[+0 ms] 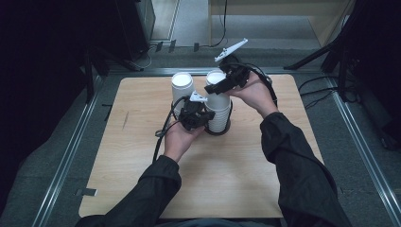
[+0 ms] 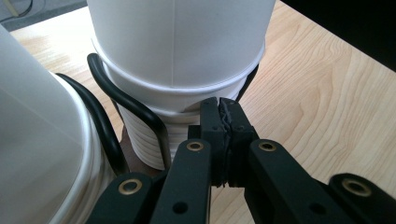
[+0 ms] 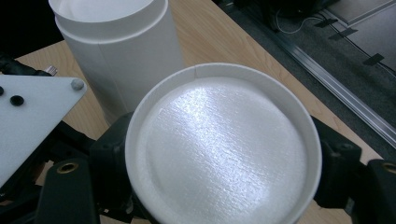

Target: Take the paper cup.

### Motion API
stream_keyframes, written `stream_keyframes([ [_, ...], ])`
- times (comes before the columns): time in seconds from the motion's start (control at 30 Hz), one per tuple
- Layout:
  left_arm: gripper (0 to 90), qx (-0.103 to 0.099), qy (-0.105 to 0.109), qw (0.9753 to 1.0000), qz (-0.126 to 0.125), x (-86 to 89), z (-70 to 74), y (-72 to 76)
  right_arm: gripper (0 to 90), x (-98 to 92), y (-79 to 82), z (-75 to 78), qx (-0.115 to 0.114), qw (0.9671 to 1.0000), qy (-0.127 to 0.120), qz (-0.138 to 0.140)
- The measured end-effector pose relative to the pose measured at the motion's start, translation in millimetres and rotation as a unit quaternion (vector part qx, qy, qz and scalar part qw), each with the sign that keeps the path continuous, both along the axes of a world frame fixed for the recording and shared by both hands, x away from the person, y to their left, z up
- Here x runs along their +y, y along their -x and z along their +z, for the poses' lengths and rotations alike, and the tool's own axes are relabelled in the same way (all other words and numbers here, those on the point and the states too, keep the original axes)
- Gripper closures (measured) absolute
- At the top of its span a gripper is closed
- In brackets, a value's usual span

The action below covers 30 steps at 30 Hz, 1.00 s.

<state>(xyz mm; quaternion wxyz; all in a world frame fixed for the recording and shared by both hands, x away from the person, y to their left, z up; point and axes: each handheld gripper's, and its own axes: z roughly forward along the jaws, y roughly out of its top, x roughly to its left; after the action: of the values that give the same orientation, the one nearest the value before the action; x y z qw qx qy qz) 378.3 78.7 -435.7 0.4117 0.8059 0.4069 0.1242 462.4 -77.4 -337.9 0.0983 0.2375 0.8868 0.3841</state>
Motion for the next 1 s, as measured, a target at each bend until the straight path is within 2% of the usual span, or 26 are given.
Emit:
stream_keyframes([
  [0.17,89.2,0.002,0.006,1.0,0.002,0.5,-0.5,-0.1,24.7,-0.9,0.4,2.1,-0.001,1.0,-0.003,0.002],
  [0.2,88.9,0.002,0.006,1.0,0.0,0.8,-0.9,0.0,24.8,-3.5,0.7,6.8,-0.003,0.9998,-0.021,-0.002],
  [0.33,87.1,-0.003,-0.002,1.0,-0.003,1.1,-1.7,0.5,24.8,-6.1,1.6,14.3,-0.001,0.9996,-0.029,-0.004],
  [0.4,87.1,0.004,0.004,1.0,-0.004,2.6,-2.1,-0.6,24.8,-7.9,1.9,18.9,0.004,0.9994,-0.033,-0.004],
  [0.63,86.8,0.01,0.014,0.9998,-0.005,4.5,-2.3,-1.7,24.8,-7.4,4.8,36.6,0.003,0.9997,-0.023,-0.007],
  [0.73,86.8,0.016,0.027,0.9995,-0.006,6.2,-2.3,-3.1,24.8,-7.5,5.4,44.5,0.003,0.9998,-0.017,-0.007],
  [0.93,86.8,0.014,0.014,0.9998,-0.009,7.3,-1.6,-2.7,24.8,-8.1,10.6,62.3,0.0,0.9998,-0.017,-0.009],
  [1.0,86.7,0.014,0.013,0.9997,-0.012,8.2,-1.5,-2.8,24.8,-10.3,13.0,70.4,-0.001,0.9997,-0.024,-0.009],
])
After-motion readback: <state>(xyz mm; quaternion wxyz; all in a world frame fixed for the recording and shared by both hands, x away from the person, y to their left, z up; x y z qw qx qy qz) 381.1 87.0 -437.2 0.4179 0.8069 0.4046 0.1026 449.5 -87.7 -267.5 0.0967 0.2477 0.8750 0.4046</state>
